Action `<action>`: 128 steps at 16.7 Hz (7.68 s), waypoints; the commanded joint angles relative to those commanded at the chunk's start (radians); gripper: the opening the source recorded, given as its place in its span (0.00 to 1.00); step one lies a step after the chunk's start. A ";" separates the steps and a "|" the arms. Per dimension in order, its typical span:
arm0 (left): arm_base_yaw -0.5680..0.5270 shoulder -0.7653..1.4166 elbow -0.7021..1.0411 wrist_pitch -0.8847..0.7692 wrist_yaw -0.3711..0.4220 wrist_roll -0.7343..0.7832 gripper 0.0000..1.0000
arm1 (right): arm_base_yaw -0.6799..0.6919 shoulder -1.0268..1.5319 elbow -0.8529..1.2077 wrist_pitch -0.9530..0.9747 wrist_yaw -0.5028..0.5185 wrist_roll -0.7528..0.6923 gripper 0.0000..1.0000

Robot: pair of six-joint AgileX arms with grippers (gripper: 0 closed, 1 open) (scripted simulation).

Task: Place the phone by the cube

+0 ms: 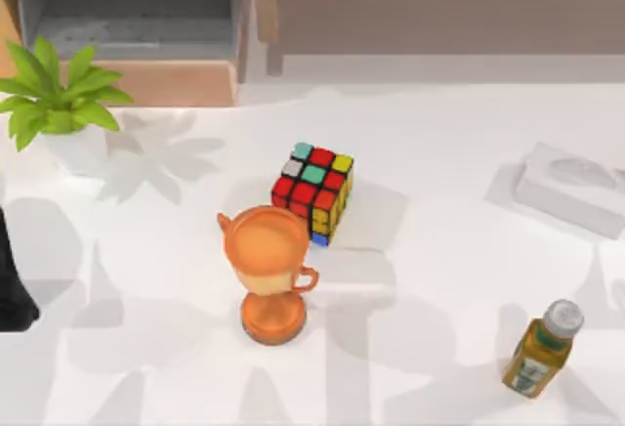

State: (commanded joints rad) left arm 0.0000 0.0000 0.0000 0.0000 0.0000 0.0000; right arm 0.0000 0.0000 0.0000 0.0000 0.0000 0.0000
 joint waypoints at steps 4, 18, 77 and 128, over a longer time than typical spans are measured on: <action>0.000 0.000 0.000 0.000 0.000 0.000 1.00 | -0.011 0.031 0.024 -0.018 0.000 -0.006 1.00; 0.000 0.000 0.000 0.000 0.000 0.000 1.00 | -0.322 1.146 0.704 -0.541 -0.009 -0.170 1.00; 0.000 0.000 0.000 0.000 0.000 0.000 1.00 | -0.513 1.834 1.094 -0.787 -0.011 -0.263 0.00; 0.000 0.000 0.000 0.000 0.000 0.000 1.00 | 0.414 2.222 1.900 -1.189 -0.008 0.461 0.00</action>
State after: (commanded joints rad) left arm 0.0000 0.0000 0.0000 0.0000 0.0000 0.0000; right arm 0.4141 2.2219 1.8997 -1.1892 -0.0083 0.4611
